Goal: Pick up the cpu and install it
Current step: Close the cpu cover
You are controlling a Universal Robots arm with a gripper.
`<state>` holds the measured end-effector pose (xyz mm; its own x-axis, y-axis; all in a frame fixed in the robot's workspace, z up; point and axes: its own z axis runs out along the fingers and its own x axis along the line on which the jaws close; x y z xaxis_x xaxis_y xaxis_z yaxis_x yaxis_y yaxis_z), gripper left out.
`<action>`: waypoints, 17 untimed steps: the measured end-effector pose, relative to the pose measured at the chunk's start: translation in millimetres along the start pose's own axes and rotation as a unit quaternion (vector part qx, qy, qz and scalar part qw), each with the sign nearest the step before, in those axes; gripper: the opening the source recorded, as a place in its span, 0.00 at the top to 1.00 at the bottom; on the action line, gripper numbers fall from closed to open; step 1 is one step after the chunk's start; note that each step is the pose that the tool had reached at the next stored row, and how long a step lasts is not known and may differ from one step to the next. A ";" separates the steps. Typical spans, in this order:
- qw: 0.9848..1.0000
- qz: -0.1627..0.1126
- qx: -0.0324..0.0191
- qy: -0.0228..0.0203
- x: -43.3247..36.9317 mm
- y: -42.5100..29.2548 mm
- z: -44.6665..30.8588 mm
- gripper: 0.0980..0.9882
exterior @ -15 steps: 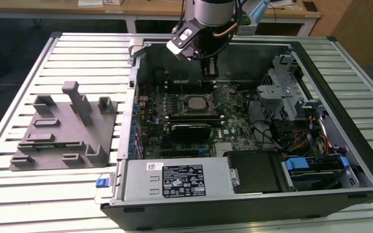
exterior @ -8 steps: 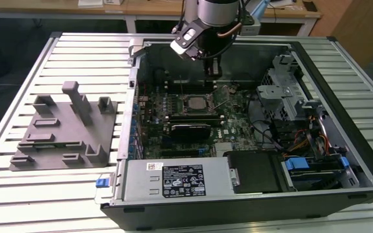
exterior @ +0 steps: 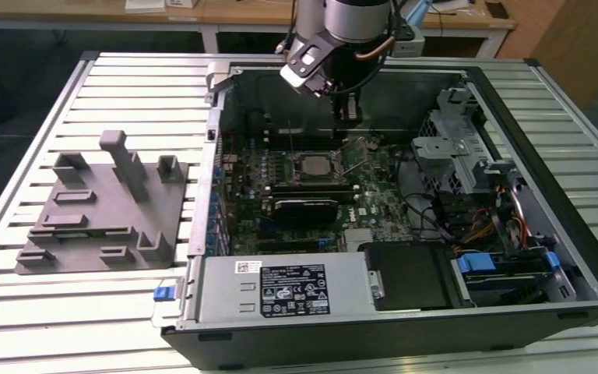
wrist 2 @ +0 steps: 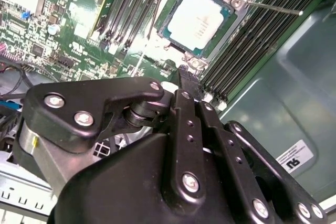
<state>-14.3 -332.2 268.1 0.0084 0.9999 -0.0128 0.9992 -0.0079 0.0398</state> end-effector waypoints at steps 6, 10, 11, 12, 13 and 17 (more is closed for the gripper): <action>1.000 0.000 0.000 0.000 0.1 6.5 0.3 0.99; 1.000 0.000 0.000 0.000 0.2 11.2 0.4 0.99; 1.000 0.000 0.000 0.000 0.2 12.2 0.5 0.99; 1.000 0.000 0.000 0.000 0.2 13.2 0.5 0.99; 1.000 0.000 0.000 0.000 0.3 14.0 0.6 0.99; 1.000 0.000 0.000 0.000 0.4 17.2 0.7 0.99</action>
<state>2.9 -331.9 268.0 0.0085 0.9999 -0.0128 0.9992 -0.0080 0.0397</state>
